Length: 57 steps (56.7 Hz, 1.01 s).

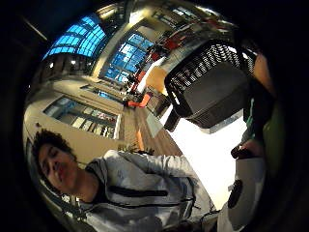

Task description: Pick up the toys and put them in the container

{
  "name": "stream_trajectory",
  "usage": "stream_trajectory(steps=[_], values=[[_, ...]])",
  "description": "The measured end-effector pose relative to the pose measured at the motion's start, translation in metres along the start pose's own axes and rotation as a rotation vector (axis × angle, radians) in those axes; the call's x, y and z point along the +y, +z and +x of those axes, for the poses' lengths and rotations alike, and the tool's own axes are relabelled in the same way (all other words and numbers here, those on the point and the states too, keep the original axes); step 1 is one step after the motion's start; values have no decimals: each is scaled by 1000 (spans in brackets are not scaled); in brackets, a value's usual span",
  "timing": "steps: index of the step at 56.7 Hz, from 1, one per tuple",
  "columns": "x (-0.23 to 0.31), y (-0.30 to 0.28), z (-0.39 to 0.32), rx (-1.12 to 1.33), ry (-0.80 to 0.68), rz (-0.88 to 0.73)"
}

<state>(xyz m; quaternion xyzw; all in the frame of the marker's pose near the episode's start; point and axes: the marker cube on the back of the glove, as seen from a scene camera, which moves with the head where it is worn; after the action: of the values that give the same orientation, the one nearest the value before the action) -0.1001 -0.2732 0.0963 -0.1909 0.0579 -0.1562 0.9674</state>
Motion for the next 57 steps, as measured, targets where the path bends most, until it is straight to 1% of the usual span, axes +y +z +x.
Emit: stream_trajectory(steps=[8,13,18,25,30,33,37,44,52,57], values=[[-9,-2,-7,-18,-18,5],[-29,3,-25,-48,-56,-11],[-55,16,-48,-27,-107,-48],[-93,39,-71,30,-143,-140],[-110,57,-84,-24,-140,-234],[-115,61,-86,-42,-144,-254],[-116,58,-77,4,-139,-242],[-99,47,-50,69,-100,-259],[-76,24,22,112,46,-289],[-57,21,74,203,153,-327]])
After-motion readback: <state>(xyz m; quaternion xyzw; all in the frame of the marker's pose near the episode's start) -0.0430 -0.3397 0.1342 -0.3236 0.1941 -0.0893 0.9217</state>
